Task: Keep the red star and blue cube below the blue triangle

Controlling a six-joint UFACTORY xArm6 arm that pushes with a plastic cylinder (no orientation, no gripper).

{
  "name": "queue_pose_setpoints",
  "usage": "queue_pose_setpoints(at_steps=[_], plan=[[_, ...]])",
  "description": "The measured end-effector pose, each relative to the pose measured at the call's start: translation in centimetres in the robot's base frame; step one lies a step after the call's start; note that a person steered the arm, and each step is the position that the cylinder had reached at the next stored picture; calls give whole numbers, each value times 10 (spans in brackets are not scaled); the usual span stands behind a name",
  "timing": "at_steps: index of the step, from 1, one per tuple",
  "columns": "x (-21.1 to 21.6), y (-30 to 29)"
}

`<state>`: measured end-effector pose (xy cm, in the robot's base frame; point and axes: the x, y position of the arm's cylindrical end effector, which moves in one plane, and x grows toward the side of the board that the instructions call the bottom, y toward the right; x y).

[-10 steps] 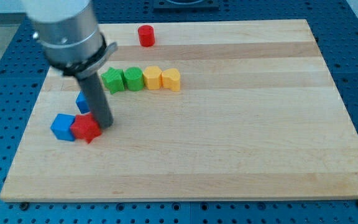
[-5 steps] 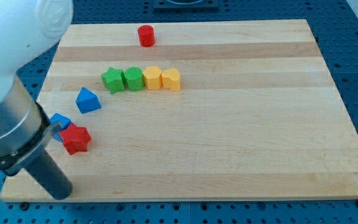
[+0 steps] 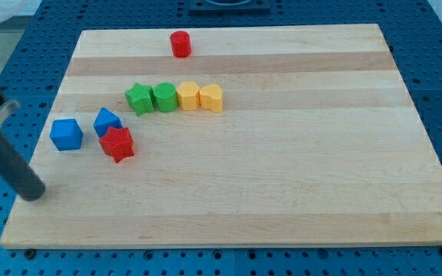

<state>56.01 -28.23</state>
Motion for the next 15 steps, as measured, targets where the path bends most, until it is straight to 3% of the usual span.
queue_pose_setpoints(at_steps=[3, 5, 6, 9, 12, 13, 14, 15], plan=[[-47, -22], [-159, -17], [-170, -7], [-48, -3], [-63, -22], [-153, 3], [-186, 17], [-167, 24]])
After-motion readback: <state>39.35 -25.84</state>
